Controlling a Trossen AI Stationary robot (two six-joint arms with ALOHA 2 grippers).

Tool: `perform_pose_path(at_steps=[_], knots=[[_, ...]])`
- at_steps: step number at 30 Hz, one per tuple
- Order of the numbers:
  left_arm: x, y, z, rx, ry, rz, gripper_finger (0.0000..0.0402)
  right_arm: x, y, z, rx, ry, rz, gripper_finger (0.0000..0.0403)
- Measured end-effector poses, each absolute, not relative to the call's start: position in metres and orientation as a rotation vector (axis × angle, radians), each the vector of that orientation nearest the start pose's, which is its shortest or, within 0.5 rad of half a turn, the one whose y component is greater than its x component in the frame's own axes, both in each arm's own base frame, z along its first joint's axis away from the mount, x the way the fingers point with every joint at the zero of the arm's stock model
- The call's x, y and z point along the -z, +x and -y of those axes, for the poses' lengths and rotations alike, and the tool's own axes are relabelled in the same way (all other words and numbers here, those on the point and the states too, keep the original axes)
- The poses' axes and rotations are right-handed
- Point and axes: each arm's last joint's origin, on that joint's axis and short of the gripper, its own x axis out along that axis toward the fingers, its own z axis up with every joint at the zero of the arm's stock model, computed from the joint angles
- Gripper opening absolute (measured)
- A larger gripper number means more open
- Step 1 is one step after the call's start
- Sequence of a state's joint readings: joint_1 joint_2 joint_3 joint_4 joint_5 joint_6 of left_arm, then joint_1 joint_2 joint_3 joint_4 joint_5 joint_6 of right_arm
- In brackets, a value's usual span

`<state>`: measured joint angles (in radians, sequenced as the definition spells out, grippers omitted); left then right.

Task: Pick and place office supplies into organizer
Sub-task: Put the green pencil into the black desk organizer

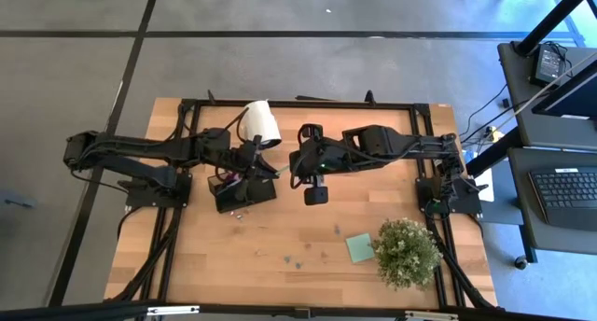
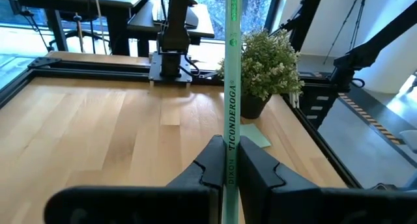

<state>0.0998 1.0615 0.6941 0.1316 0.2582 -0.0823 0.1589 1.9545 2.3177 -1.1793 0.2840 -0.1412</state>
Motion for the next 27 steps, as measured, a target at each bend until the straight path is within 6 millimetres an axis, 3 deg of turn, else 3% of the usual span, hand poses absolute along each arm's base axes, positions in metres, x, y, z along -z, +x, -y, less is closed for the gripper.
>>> perform_pose_path(at_steps=[12,19,27], knots=[[-0.2809,0.2347,-0.0170,0.128,-0.017,-0.216,0.0017,-0.4214,0.3880,-0.0543,0.055,-0.311,-0.810,0.0039],[-0.2809,0.2348,-0.0176,0.109,0.013,-0.214,0.0020,-0.4210,0.3875,-0.0542,0.057,-0.308,-0.817,0.0031],[-0.2816,0.2347,-0.0173,0.123,0.017,-0.209,0.0094,-0.4204,0.3881,-0.0540,0.063,-0.311,-0.818,0.0030]])
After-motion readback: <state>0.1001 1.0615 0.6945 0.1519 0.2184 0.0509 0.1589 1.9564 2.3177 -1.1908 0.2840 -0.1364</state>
